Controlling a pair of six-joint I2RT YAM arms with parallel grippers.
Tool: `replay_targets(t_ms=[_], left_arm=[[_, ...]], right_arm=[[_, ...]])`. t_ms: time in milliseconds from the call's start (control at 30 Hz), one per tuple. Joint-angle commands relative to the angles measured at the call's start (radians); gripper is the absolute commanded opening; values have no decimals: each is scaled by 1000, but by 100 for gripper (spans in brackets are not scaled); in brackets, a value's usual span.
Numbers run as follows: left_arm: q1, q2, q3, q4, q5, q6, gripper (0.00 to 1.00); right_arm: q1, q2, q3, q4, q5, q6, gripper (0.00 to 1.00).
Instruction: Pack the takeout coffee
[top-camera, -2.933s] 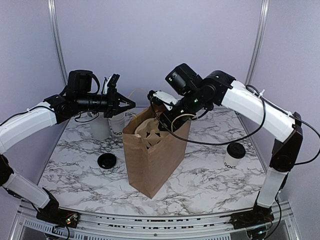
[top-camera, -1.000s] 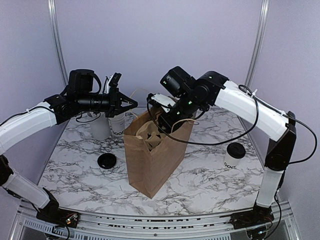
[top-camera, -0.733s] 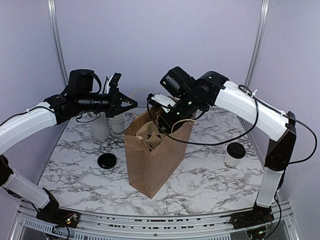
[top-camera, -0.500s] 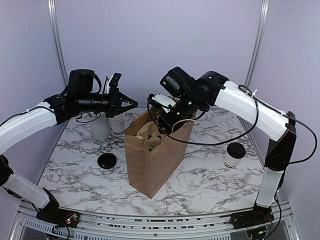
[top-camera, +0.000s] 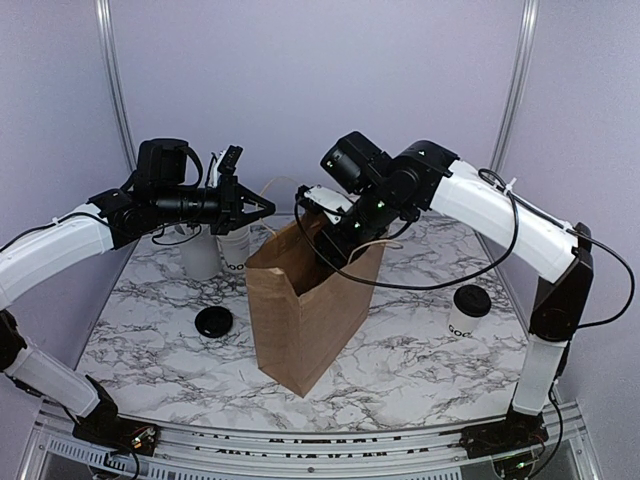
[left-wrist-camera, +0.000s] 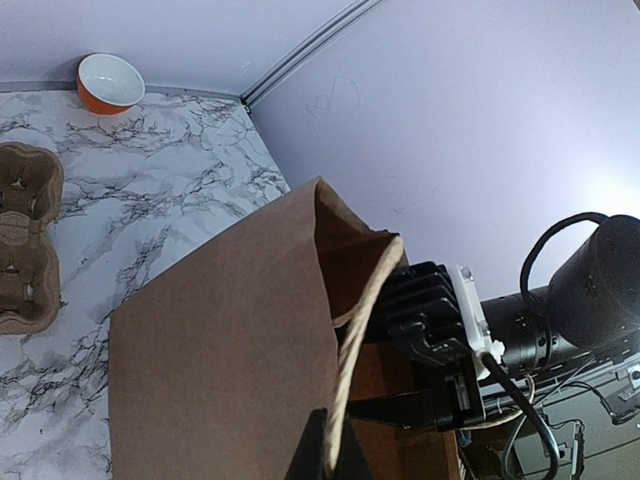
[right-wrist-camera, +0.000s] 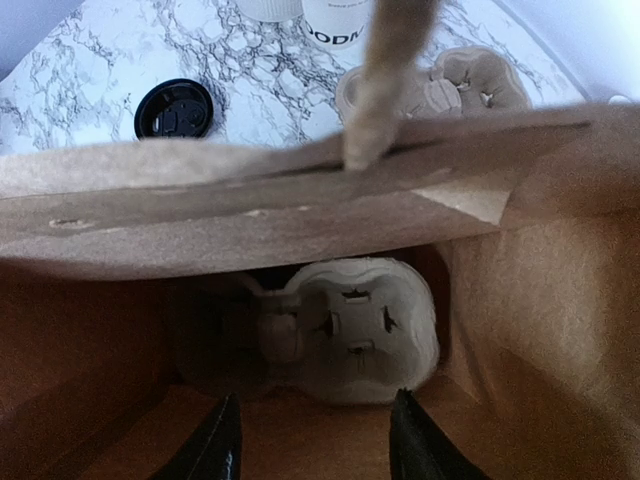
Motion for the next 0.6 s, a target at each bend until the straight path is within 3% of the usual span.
replay_targets(t_ms=[0,567], left_arm=[[-3,-12,21,5,3,3,0],[-6,-19,11,12,7,-2,0]], right_arm=[[9,6,42,-19,2,13,50],[9,-6,124,-10,8,23,56]])
